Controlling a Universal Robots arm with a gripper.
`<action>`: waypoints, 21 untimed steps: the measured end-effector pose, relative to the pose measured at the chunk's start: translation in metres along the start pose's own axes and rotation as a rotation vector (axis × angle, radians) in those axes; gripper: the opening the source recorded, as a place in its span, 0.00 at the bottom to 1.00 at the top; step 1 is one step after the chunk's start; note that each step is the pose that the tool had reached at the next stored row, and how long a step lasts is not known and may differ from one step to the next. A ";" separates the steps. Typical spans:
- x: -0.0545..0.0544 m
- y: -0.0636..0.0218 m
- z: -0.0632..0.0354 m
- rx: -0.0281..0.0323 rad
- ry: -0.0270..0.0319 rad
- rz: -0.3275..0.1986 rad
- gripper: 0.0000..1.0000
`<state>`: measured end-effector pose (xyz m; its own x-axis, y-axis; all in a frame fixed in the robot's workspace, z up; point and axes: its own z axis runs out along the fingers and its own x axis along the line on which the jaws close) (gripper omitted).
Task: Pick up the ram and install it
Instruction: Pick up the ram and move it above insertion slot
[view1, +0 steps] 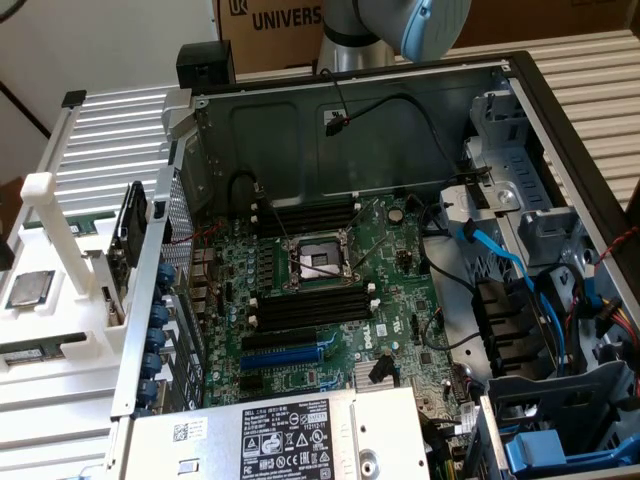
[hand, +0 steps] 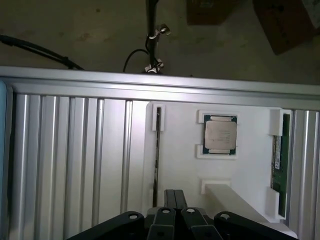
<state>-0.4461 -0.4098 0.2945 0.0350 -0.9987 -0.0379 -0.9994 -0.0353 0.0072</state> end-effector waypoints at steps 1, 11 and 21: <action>0.001 0.0000 0.0000 0.0001 -0.0023 0.000 0.11; 0.007 0.0001 0.0022 -0.0034 -0.0226 -0.088 0.11; 0.007 0.0001 0.0046 -0.0024 -0.0225 -0.088 0.25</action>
<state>-0.4460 -0.4169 0.2896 0.1222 -0.9906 -0.0609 -0.9924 -0.1228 0.0053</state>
